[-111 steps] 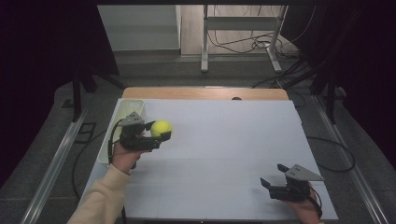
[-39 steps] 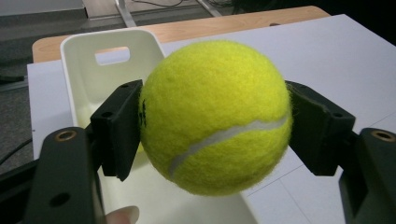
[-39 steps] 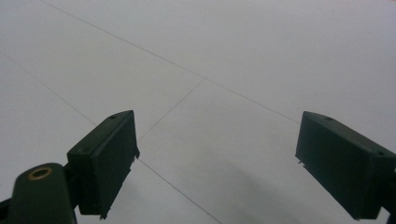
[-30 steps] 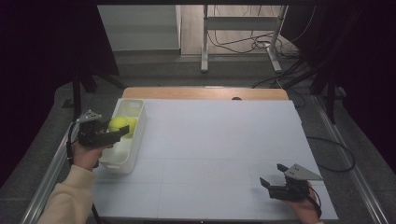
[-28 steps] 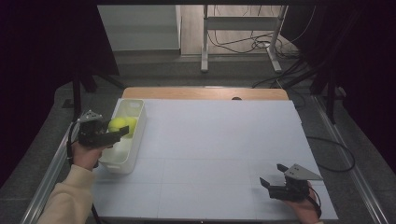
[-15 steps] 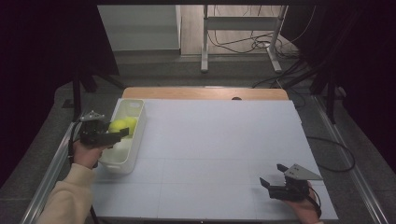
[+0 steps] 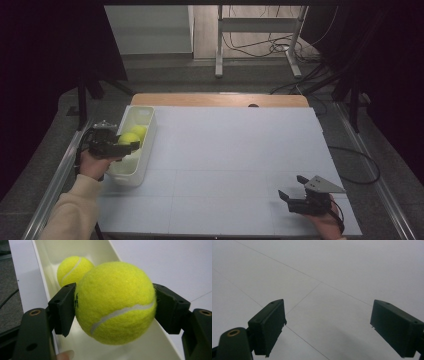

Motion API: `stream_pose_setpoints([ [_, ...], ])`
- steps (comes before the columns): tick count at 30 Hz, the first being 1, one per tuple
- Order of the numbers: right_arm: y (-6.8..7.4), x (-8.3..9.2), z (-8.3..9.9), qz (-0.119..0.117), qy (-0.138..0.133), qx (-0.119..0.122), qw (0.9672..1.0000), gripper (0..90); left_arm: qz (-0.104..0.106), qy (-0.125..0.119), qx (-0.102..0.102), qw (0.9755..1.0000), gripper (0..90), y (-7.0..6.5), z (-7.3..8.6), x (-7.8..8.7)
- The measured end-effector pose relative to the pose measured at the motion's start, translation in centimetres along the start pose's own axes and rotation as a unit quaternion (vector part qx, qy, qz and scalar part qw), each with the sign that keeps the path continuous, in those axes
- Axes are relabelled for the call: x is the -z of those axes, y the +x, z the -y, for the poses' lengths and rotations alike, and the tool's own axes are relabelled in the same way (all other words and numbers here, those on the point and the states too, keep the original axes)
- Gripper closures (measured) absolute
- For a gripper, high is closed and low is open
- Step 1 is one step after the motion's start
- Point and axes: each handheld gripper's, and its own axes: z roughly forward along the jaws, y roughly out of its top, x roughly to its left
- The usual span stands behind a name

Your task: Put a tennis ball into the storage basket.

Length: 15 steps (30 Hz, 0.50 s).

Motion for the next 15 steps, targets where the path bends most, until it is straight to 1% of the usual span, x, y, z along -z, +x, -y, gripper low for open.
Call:
stream_pose_setpoints([
  [9, -0.01, -0.03, 0.02, -0.001, 0.000, 0.001, 1.0000, 13.4, 0.006, -0.001, -0.002, 1.0000, 26.5, -0.16, -0.07, 0.01],
  [12, -0.01, 0.04, -0.02, 0.001, -0.002, 0.001, 1.0000, 13.4, 0.004, -0.005, -0.008, 0.9999, 25.4, -0.27, -0.05, 0.10],
  [14, 0.00, 0.07, -0.03, 0.002, -0.003, 0.000, 1.0000, 13.4, 0.006, -0.017, -0.005, 0.9998, 20.4, -0.39, -0.11, 0.36],
  [15, 0.00, 0.07, -0.03, 0.002, -0.003, 0.001, 1.0000, 13.4, 0.008, -0.026, -0.005, 0.9996, 19.8, -0.46, -0.14, 0.59],
])
